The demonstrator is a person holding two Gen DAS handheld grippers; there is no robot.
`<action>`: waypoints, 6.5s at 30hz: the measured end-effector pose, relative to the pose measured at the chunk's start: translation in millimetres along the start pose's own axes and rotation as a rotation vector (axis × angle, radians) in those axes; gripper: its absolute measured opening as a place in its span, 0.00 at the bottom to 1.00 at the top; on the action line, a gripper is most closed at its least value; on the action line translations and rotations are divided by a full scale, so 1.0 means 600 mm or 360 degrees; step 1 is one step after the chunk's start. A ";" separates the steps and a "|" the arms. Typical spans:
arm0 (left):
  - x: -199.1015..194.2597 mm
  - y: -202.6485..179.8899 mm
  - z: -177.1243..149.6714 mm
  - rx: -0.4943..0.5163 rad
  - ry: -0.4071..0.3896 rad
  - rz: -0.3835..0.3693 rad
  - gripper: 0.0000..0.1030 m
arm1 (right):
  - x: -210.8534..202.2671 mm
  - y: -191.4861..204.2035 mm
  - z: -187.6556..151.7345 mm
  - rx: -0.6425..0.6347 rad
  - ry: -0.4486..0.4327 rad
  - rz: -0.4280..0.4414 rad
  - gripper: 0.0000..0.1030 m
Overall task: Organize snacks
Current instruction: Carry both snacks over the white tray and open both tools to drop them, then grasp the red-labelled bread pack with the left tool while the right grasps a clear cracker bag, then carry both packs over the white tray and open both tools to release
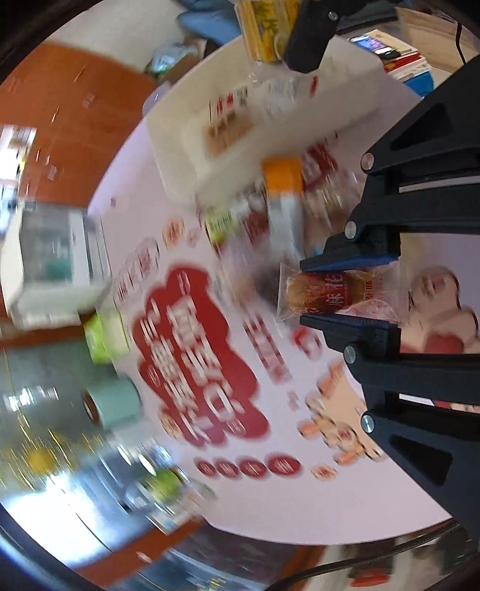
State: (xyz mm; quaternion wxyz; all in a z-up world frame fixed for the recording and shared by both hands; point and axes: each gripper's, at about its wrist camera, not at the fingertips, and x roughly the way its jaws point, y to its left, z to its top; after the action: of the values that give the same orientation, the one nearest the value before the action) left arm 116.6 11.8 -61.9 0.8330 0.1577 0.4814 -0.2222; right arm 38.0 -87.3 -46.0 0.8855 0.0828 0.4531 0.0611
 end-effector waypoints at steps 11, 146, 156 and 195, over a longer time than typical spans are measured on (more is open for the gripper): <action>-0.007 -0.225 0.102 0.0253 -0.0147 -0.0180 0.19 | -0.126 -0.163 -0.047 0.0271 -0.0092 -0.0377 0.17; 0.096 0.118 -0.174 0.0040 0.0377 0.0094 0.44 | 0.250 0.052 -0.110 0.0442 0.0369 0.0068 0.35; 0.027 0.046 -0.134 0.0082 0.0266 0.0099 0.44 | 0.148 0.036 -0.108 0.0183 0.0201 0.0122 0.33; 0.068 -0.363 0.172 0.0319 -0.0003 0.0081 0.58 | -0.116 -0.349 -0.084 0.0392 -0.0251 -0.0379 0.34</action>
State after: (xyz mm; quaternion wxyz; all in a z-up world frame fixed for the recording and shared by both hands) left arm 96.0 -231.9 -57.9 0.8189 0.2521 0.4520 -0.2482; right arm -36.8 -300.2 -62.2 0.9024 0.1407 0.3930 -0.1068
